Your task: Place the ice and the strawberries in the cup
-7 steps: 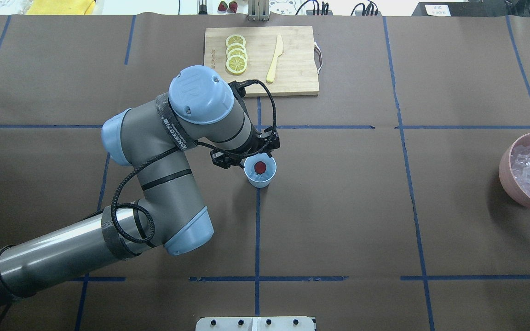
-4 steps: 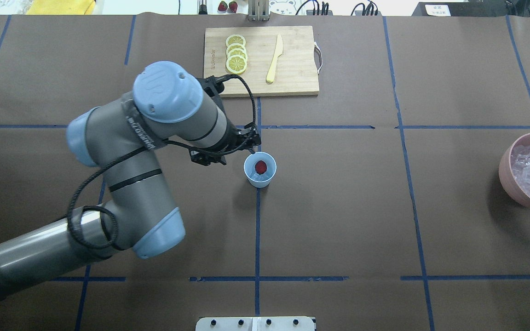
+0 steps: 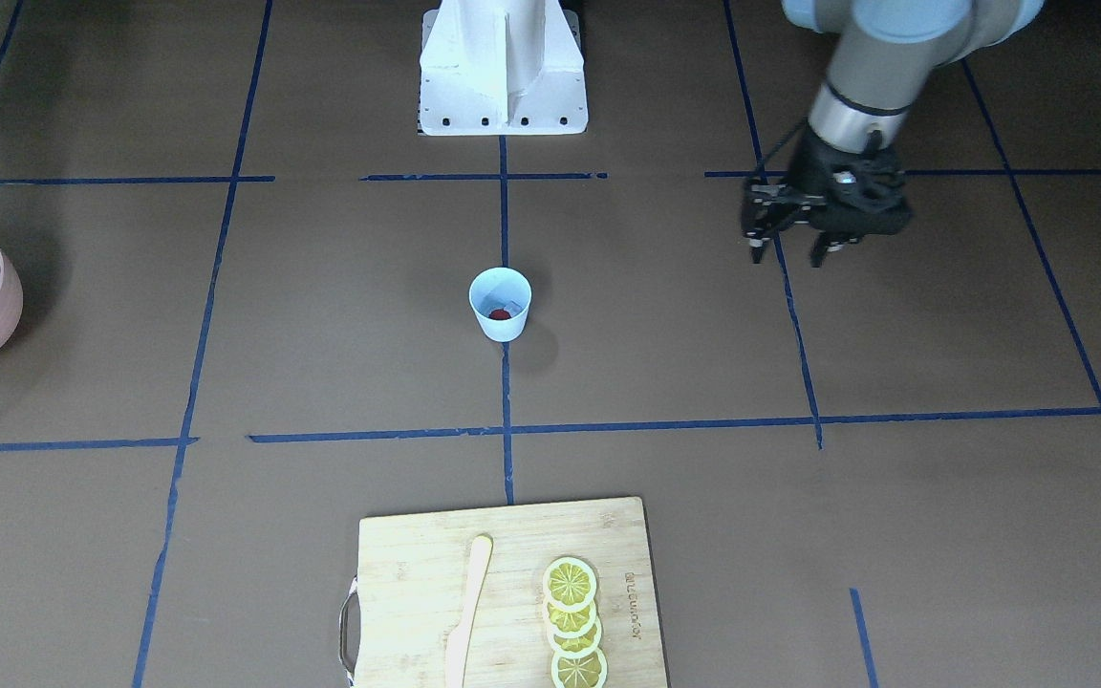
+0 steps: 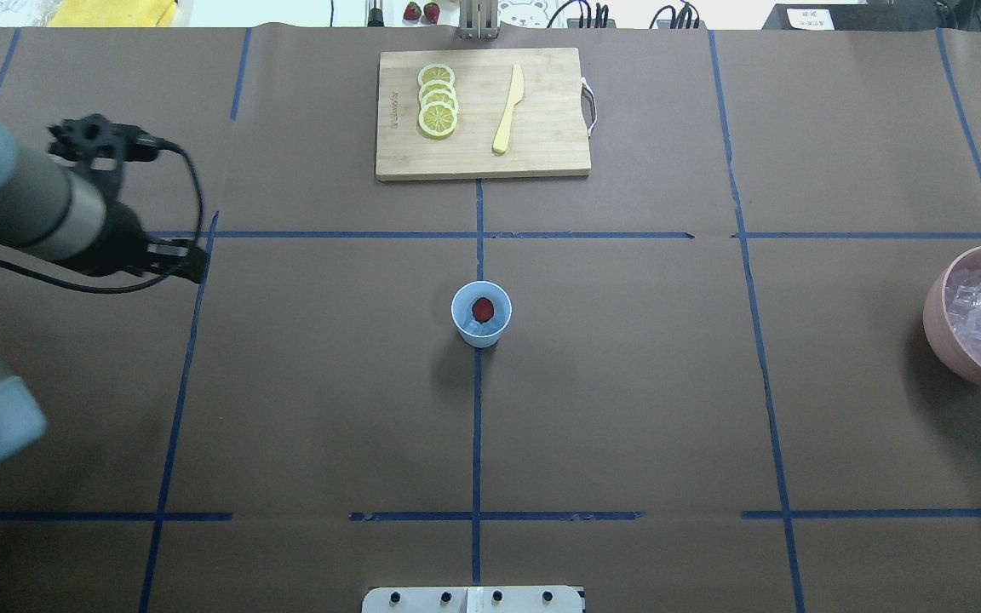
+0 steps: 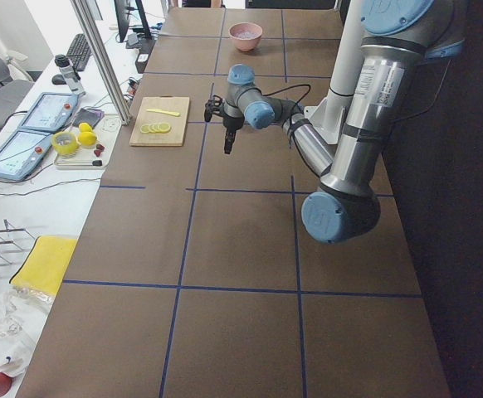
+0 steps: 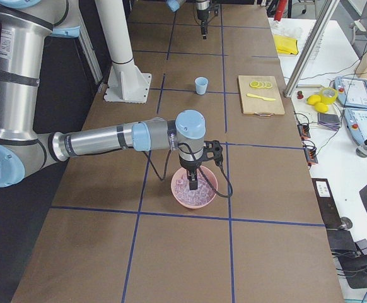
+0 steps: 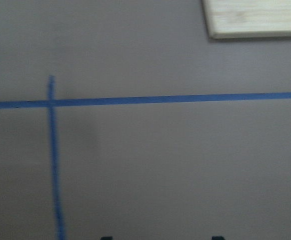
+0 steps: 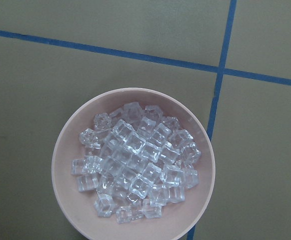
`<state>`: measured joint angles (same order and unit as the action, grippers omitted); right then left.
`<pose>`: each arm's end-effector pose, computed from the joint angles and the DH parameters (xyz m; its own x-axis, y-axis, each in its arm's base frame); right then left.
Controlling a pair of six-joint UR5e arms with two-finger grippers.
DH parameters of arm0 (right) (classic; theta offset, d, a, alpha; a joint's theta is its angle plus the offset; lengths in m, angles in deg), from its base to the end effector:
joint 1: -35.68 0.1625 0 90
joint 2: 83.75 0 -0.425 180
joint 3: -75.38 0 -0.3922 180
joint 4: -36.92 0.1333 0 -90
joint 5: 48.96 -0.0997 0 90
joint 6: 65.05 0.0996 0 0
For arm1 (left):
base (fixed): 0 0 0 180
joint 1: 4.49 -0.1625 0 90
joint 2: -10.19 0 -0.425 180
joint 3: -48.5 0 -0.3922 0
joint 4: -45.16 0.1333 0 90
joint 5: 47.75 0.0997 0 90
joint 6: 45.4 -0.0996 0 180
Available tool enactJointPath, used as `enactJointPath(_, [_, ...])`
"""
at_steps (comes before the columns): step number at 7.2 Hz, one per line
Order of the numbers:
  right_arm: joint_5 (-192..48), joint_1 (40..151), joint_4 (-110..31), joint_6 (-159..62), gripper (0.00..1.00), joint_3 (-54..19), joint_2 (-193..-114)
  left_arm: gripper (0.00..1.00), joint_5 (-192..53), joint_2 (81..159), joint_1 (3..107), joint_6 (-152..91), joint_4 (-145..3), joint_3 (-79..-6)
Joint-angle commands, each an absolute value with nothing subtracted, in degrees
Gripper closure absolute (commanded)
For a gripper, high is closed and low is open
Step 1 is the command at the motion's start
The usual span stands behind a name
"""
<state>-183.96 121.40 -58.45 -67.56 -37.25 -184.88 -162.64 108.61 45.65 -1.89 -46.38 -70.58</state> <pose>0.0322 -0.4125 0.5607 0.6956 -0.1714 0.6977 0.1048 0.9849 0.1375 0.2553 -0.4483 0.3515 0.7245 0.1588 -0.6707 0.0014 0.9728 0.2317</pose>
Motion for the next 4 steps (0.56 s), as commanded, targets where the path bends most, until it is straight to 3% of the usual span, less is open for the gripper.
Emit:
enactJointPath(1, [-183.79, 121.9, -59.76, -69.44, 0.01, -34.67, -184.3, 0.27, -176.88, 95.99, 70.08, -34.44, -42.24, -69.57])
enactJointPath(3, [-183.7, 122.42, -59.76, -69.44, 0.01, -32.64, -182.11, 0.23, -179.32, 93.96, 81.33, -44.49, -32.22, -68.13])
enactJointPath(4, [-183.53, 122.6, -59.84, -69.53, 0.01, -32.46, -182.19, 0.06, -179.58, 92.55, 85.73, -52.87, -30.7, -65.44])
